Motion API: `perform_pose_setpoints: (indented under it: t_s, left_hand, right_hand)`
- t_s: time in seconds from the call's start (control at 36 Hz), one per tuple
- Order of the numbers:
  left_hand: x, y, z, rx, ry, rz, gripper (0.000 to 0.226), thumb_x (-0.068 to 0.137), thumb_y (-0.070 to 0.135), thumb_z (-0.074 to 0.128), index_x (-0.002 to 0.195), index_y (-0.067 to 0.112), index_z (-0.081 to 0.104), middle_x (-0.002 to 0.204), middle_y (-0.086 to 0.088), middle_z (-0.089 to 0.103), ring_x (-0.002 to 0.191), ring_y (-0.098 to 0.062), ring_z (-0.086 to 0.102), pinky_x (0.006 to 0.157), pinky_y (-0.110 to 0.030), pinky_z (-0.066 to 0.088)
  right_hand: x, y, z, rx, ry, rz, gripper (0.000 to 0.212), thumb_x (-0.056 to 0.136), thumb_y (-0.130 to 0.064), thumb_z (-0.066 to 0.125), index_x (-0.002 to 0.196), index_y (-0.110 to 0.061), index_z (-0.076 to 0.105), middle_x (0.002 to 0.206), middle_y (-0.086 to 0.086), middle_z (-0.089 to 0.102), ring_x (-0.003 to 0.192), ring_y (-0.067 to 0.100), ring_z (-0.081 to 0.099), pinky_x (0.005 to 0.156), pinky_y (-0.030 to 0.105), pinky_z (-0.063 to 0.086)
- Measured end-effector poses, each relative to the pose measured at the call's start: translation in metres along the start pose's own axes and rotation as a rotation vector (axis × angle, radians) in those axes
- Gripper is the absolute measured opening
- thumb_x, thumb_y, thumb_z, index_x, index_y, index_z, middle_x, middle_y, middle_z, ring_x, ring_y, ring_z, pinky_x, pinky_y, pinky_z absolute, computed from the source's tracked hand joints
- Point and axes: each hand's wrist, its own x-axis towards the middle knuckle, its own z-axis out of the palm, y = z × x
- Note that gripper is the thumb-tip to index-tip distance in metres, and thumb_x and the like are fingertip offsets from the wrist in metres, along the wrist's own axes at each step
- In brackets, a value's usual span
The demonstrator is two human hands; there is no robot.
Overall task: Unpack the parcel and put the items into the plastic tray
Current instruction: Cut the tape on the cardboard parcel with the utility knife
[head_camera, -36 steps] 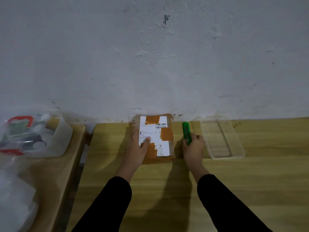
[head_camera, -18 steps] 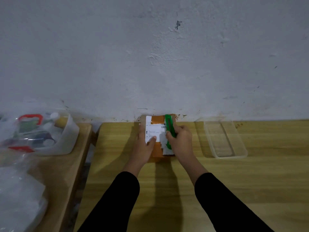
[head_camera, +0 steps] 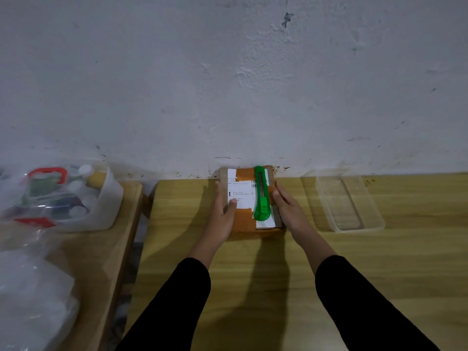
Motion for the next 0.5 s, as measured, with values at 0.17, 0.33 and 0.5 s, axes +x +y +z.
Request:
perform_pose_setpoints:
  t_s: [0.17, 0.33, 0.5]
  left_hand:
    - [-0.014, -0.004, 0.002, -0.062, -0.012, -0.030, 0.066, 0.098, 0.025, 0.037, 0.142, 0.044, -0.009, 0.154, 0.003, 0.018, 0.125, -0.023, 0.046, 0.077, -0.030, 0.056]
    - [-0.059, -0.015, 0.005, -0.032, -0.024, -0.038, 0.067, 0.098, 0.027, 0.038, 0.140, 0.047, -0.010, 0.146, 0.010, 0.023, 0.117, -0.015, 0.052, 0.080, -0.034, 0.056]
    - [-0.120, -0.031, 0.021, -0.072, -0.008, -0.076, 0.068, 0.097, 0.021, 0.040, 0.143, 0.039, -0.007, 0.132, 0.010, 0.030, 0.086, 0.001, 0.057, 0.057, -0.016, 0.052]
  right_hand:
    - [-0.016, 0.002, 0.000, -0.002, -0.017, -0.007, 0.046, 0.096, -0.041, 0.036, 0.141, -0.033, 0.027, 0.152, -0.002, 0.029, 0.132, 0.022, 0.037, 0.098, 0.035, 0.041]
    - [-0.062, 0.013, -0.002, 0.013, -0.034, -0.005, 0.046, 0.098, -0.035, 0.034, 0.143, -0.028, 0.026, 0.150, -0.002, 0.031, 0.124, 0.015, 0.042, 0.080, 0.019, 0.042]
    - [-0.121, 0.040, -0.013, 0.016, -0.028, -0.011, 0.046, 0.097, -0.034, 0.038, 0.142, -0.026, 0.029, 0.150, -0.002, 0.032, 0.125, 0.012, 0.041, 0.082, 0.015, 0.042]
